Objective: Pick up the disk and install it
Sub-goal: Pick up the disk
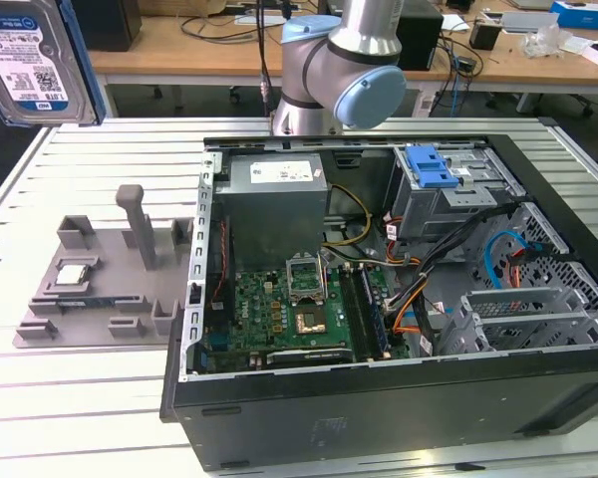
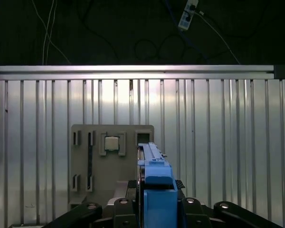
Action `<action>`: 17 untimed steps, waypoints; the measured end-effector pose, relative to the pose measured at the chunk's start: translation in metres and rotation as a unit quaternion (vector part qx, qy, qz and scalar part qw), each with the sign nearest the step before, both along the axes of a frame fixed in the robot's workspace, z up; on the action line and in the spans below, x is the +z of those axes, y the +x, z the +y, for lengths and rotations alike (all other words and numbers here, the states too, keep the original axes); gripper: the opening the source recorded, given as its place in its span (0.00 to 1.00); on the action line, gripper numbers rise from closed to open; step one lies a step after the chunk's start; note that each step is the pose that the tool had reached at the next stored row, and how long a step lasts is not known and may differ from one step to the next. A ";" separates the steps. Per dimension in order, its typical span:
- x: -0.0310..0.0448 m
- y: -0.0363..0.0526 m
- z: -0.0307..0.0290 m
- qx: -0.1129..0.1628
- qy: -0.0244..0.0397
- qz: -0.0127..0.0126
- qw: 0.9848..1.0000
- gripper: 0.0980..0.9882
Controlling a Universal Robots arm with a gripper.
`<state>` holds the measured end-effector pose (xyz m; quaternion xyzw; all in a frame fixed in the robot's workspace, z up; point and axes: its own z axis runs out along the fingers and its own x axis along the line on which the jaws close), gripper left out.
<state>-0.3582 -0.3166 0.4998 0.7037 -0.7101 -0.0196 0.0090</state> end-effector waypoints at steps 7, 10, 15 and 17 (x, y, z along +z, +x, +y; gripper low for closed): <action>0.0000 0.0028 0.0000 0.000 0.000 0.000 1.000 0.30; 0.0000 0.0100 0.0000 0.000 0.000 0.000 1.000 0.30; 0.0000 0.0269 0.0000 0.000 0.000 0.000 1.000 0.30; 0.0000 0.0334 0.0000 0.000 0.000 0.000 1.000 0.30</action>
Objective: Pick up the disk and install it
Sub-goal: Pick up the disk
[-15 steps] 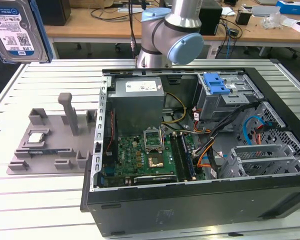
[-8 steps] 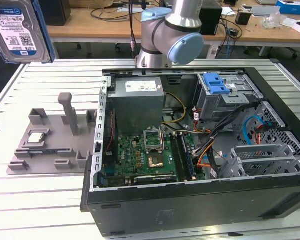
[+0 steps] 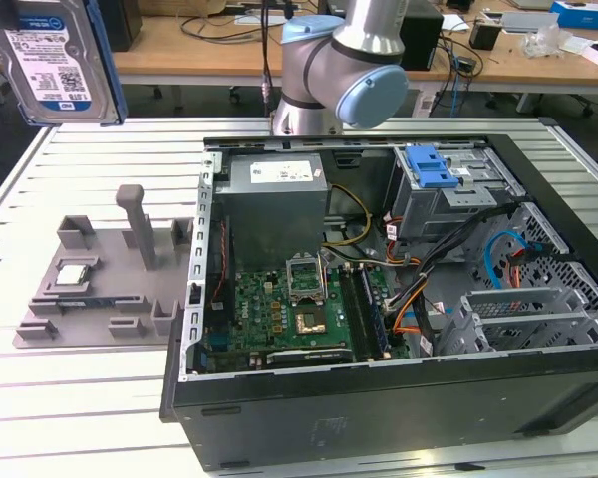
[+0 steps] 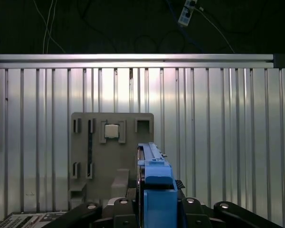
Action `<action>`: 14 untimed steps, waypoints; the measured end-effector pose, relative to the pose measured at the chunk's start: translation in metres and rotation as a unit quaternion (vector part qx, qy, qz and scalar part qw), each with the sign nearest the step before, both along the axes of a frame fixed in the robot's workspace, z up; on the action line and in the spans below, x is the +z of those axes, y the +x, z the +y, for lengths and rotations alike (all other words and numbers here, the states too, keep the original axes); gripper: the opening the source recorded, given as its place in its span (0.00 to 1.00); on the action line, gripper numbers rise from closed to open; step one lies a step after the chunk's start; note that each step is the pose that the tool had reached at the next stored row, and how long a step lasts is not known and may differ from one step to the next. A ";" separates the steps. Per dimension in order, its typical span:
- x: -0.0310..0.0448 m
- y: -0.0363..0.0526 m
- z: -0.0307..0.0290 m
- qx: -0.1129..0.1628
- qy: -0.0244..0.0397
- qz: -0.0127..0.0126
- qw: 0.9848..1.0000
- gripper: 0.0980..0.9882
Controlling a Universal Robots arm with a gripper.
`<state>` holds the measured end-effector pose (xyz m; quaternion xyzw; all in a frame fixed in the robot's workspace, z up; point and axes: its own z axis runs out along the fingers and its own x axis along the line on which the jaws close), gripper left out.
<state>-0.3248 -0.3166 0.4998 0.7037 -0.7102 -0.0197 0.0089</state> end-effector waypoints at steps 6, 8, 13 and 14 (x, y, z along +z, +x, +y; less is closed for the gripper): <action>-0.0001 0.0280 0.0000 0.000 0.000 0.000 1.000 0.30; 0.0000 0.0354 -0.0001 0.000 0.000 0.000 1.000 0.30; -0.0001 0.0497 0.0000 0.000 0.000 0.000 1.000 0.30; 0.0000 0.0527 0.0000 0.000 0.000 0.000 1.000 0.30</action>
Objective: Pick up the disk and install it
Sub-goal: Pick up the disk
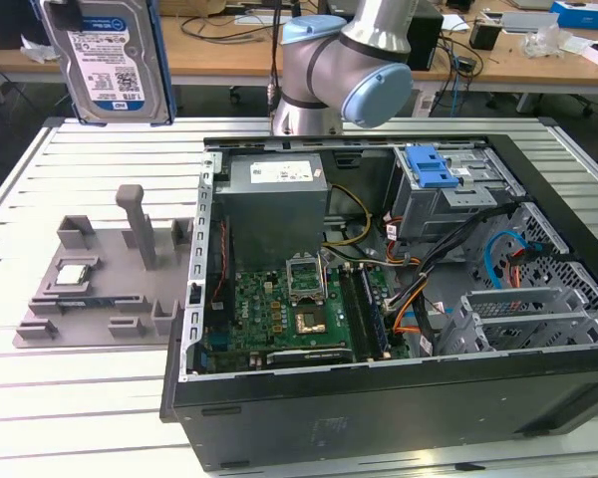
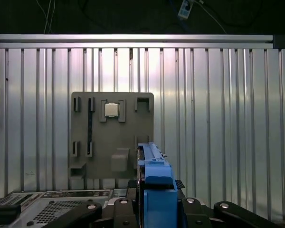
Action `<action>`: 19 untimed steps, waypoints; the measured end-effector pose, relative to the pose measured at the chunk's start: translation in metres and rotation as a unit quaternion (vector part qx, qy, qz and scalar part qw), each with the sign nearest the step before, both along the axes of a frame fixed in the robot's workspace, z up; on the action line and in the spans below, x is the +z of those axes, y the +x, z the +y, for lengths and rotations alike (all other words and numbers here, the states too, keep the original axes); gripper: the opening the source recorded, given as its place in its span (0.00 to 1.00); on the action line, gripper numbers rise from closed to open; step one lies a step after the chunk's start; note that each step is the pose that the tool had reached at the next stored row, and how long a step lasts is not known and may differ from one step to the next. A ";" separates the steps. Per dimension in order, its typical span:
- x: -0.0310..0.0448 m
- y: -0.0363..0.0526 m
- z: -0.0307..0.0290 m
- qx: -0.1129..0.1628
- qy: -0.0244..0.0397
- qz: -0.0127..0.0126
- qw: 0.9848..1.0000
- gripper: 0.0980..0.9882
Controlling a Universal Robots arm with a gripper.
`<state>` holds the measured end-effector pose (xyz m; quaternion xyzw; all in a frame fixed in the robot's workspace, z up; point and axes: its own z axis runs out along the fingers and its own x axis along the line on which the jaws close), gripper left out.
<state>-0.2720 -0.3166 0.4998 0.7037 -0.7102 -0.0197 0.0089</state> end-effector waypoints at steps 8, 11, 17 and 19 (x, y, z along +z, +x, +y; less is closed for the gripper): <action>0.0000 0.0283 0.0000 0.000 0.000 0.000 1.000 0.30; 0.0000 0.0382 0.0000 0.000 0.000 0.000 1.000 0.30; 0.0000 0.0623 0.0001 0.000 0.000 0.000 1.000 0.30; 0.0000 0.0721 0.0002 0.000 0.000 0.000 1.000 0.30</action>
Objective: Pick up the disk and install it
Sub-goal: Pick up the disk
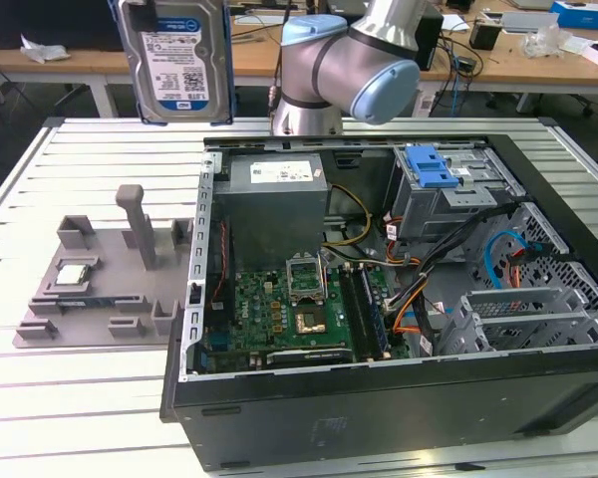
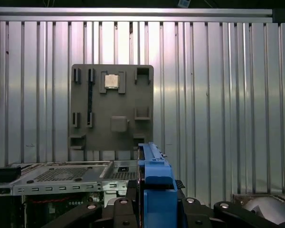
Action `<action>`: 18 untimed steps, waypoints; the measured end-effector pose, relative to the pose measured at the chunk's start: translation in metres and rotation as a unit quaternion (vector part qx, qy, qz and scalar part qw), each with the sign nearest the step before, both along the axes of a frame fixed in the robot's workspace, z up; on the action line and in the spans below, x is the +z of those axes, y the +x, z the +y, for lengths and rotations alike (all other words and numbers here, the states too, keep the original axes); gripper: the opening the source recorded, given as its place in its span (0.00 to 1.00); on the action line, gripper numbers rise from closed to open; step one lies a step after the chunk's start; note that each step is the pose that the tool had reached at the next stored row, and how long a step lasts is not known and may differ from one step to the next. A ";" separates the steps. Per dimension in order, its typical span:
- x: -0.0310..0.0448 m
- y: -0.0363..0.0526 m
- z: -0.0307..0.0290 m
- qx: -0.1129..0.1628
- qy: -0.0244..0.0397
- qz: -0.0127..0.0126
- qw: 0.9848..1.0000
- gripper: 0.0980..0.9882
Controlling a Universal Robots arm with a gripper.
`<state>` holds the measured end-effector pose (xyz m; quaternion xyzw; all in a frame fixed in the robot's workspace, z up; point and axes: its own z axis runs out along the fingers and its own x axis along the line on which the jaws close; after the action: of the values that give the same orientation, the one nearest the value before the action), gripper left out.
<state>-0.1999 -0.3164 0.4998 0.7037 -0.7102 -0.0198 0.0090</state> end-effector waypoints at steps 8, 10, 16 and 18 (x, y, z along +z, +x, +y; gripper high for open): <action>0.0000 0.0317 0.0002 0.000 0.000 0.000 1.000 0.30; 0.0000 0.0392 0.0003 0.000 0.000 0.000 1.000 0.30; 0.0000 0.0693 0.0003 0.000 0.000 0.000 1.000 0.30; -0.0001 0.0800 0.0003 0.000 0.000 0.000 1.000 0.30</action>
<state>-0.1199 -0.3161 0.4997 0.7037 -0.7101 -0.0199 0.0091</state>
